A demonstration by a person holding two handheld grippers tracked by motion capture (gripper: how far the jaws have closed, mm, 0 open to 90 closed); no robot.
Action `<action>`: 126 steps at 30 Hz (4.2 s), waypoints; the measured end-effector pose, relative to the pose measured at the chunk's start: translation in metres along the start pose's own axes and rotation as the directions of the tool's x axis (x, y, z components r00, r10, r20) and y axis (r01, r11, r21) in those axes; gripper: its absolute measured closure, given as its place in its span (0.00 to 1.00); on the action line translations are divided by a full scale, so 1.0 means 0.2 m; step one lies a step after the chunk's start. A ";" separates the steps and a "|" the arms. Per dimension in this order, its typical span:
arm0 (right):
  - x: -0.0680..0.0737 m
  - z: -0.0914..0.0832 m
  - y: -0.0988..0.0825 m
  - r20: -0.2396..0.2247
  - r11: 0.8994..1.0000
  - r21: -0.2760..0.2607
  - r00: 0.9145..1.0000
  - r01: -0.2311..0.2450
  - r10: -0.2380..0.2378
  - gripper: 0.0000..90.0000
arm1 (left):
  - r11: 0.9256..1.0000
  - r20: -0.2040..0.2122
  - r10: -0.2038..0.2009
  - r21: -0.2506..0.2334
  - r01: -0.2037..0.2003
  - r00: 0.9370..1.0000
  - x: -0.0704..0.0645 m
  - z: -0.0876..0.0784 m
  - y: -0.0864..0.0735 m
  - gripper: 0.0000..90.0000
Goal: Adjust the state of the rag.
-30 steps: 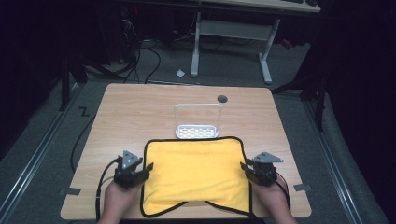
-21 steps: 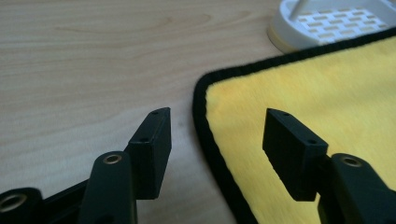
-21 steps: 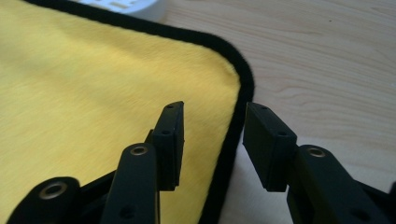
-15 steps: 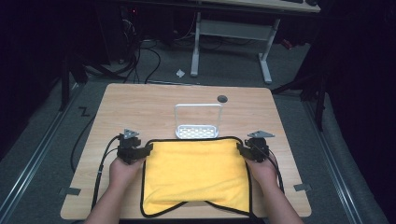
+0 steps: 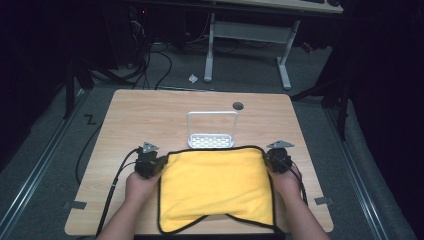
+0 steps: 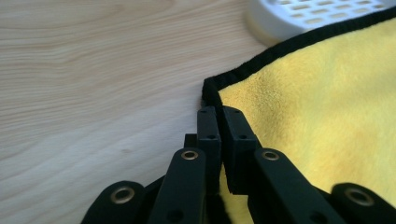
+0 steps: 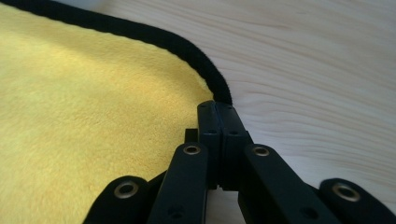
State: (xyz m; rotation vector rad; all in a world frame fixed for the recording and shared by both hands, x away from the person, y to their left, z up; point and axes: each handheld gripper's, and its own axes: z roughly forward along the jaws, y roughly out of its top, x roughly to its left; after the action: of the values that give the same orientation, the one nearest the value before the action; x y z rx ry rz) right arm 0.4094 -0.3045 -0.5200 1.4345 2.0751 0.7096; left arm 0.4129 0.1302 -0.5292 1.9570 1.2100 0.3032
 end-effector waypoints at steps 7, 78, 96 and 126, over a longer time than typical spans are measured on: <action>-0.08 -0.13 0.01 0.077 0.999 -0.046 0.997 0.021 -0.017 0.82 | 0.999 0.093 0.041 -0.029 -0.039 0.995 -0.18 0.07 0.02 0.96; 1.67 -0.61 0.08 -0.494 0.791 -0.473 0.626 0.389 -0.604 0.95 | 0.967 -0.088 -0.132 -0.231 0.108 0.987 0.21 -0.41 0.05 0.97; 1.01 -0.64 -0.22 -0.412 0.894 -0.339 0.808 0.293 -0.421 0.95 | 0.976 -0.007 -0.064 -0.209 0.061 0.998 -0.32 -0.02 0.23 0.96; 0.62 -0.69 -0.49 -0.271 0.941 -0.255 0.918 0.222 -0.290 0.87 | 0.988 0.106 -0.026 -0.150 0.041 0.994 -0.68 0.29 0.36 0.89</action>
State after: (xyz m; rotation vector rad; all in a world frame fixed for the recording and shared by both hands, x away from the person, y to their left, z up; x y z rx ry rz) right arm 0.2125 -0.2352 -0.4996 0.9515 2.2756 1.0664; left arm 0.4212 -0.0285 -0.4879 1.7975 1.1192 0.2651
